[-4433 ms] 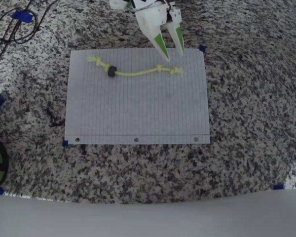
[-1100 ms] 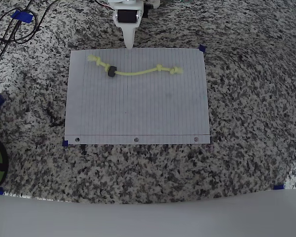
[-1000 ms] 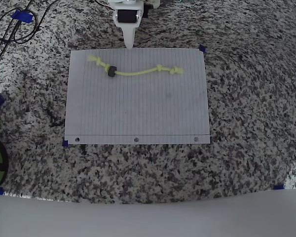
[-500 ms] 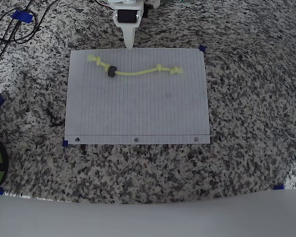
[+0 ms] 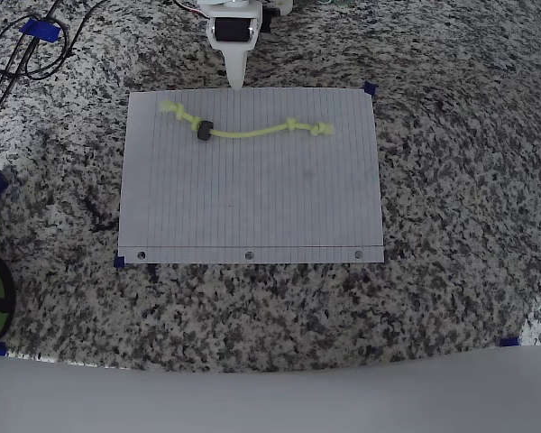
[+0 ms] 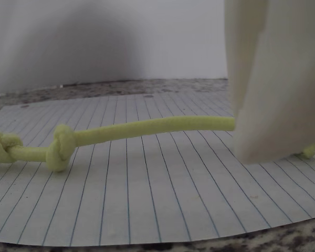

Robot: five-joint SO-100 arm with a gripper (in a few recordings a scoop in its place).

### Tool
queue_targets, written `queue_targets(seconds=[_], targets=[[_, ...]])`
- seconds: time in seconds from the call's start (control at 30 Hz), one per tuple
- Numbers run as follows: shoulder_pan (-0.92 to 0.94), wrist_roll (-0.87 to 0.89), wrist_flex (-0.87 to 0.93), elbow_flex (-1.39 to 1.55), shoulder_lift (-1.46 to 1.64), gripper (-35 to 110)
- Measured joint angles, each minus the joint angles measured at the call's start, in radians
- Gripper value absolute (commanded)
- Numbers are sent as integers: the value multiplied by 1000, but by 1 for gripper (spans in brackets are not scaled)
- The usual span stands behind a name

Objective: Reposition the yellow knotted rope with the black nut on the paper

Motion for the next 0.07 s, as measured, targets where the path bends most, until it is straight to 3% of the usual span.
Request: queue_targets(seconds=[0.07], targets=[[0, 0, 0, 0, 0, 1]])
